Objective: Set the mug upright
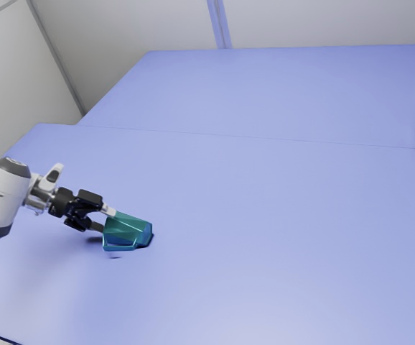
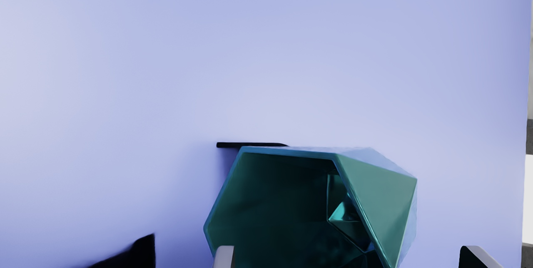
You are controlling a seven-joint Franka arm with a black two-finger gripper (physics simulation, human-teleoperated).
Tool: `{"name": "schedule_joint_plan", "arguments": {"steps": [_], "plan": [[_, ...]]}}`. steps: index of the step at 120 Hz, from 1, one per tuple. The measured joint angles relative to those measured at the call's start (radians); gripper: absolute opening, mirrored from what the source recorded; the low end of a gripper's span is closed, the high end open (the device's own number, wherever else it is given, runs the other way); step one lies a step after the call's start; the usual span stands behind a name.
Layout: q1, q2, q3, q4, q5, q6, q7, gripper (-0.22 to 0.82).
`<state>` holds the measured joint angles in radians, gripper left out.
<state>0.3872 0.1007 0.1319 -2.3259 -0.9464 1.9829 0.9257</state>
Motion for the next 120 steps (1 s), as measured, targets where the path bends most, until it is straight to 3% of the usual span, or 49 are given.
{"name": "schedule_joint_plan", "arguments": {"steps": [88, 120], "plan": [[-0.076, 0.014, 0.000, -0.009, -0.035, 0.003, 0.096, 0.58], [-0.077, 0.010, 0.000, -0.012, -0.037, 0.004, 0.109, 0.33]]}}
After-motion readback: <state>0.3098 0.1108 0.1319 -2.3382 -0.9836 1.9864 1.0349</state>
